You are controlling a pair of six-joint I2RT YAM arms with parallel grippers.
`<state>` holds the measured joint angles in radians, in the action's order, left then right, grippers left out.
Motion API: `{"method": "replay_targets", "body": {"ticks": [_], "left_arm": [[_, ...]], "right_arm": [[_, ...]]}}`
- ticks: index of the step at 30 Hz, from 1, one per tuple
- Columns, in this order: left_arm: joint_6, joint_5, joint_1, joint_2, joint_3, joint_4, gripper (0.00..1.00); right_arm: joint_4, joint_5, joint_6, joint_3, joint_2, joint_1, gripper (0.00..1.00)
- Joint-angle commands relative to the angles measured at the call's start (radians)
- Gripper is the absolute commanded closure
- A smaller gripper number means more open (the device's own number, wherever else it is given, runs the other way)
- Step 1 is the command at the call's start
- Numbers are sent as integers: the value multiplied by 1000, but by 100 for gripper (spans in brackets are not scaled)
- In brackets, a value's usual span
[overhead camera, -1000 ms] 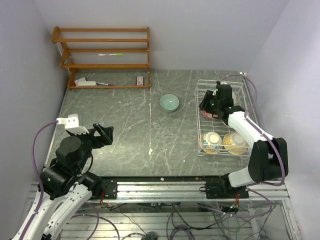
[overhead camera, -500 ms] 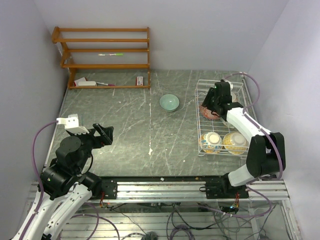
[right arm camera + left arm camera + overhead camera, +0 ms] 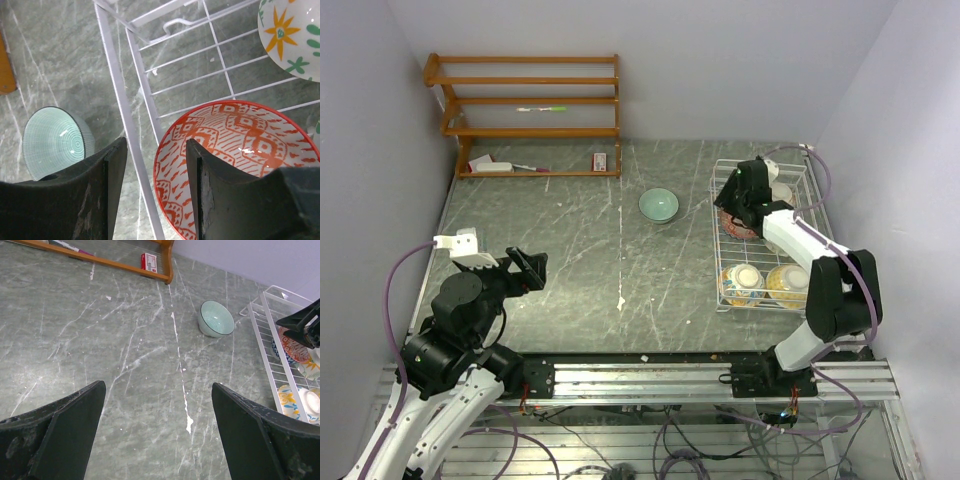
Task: Load the bowls into the dish rack
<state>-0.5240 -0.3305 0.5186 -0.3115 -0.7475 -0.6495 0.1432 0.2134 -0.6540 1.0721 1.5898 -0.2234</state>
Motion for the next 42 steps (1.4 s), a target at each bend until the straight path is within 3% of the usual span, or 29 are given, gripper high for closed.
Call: {"method": "replay_targets", "body": {"ticks": [1,19,23,27,29,37,42], "left_arm": [[5,16,6,6,-22,14,2],[6,15,6,1,-23,13,2],[7,14,6,-4,-24,11,2],[5,10,6,-7,-24,11,2],[5,7,6,-8,-24,10,2],[2,1,5,-8,-24,8,2],[2,2,6,-9,-24,7,2]], "right_arm": [[-26,38,-28,12,27,-6,50],[-87,101,-41,-4,116,-9,51],[-87,121,-38,-18,98,-9,60],[-86,116,-34,-28,62,-9,90],[-82,109,-32,-25,40,-10,100],[-130,40,-46,-63,-112,-11,100],[-243,4,-115,-191,-241,-10,100]]}}
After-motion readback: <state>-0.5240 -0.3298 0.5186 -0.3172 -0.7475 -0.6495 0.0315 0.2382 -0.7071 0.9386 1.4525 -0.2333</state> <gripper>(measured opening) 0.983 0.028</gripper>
